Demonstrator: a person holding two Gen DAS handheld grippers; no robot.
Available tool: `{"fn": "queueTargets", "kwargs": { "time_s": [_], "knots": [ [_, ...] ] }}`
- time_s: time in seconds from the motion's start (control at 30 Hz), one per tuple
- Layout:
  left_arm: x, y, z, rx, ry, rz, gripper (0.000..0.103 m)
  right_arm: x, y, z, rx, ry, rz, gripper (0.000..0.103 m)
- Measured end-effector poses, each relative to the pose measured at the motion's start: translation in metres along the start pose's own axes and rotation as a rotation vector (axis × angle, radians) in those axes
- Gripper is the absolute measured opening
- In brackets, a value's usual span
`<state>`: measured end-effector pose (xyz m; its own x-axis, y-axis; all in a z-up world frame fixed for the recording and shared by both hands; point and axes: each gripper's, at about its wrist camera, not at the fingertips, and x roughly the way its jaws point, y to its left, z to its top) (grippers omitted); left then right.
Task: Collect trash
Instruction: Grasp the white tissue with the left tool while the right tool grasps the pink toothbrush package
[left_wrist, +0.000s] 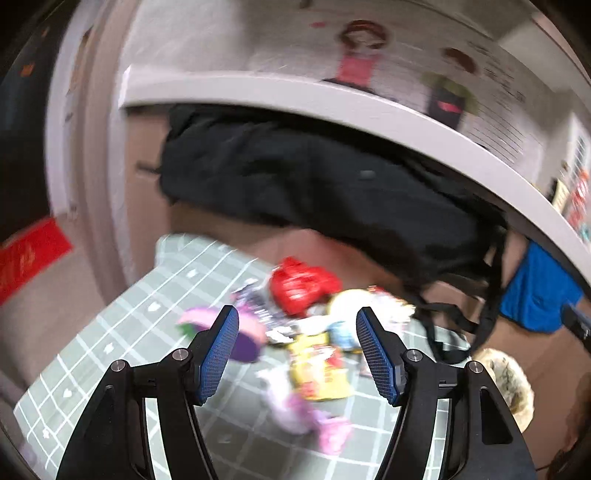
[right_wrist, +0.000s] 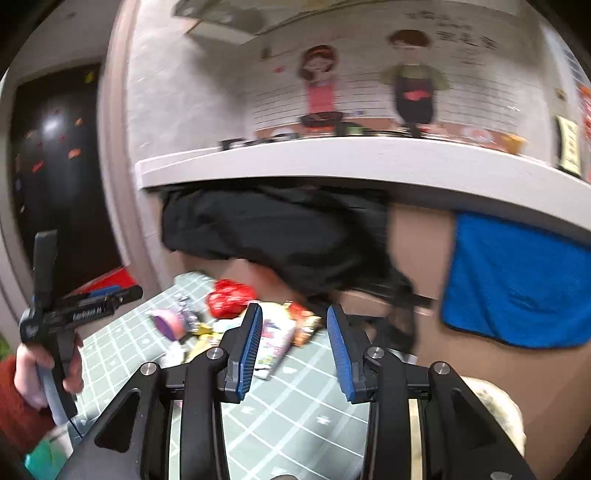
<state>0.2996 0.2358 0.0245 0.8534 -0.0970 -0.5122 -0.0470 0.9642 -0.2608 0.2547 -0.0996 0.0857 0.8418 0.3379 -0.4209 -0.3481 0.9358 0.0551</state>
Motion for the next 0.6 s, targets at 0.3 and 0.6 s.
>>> {"fn": "queueTargets", "kwargs": {
  "time_s": [0.3,0.6],
  "knots": [
    [0.055,0.072,-0.013,-0.28,0.186,-0.034,0.066,0.049,0.047,-0.013,-0.06,0.116,0.045,0.035],
    [0.091,0.066,-0.014,-0.372,0.235,-0.023,0.066,0.093,0.054,-0.04,-0.058,0.215,0.15,0.035]
  ]
}}
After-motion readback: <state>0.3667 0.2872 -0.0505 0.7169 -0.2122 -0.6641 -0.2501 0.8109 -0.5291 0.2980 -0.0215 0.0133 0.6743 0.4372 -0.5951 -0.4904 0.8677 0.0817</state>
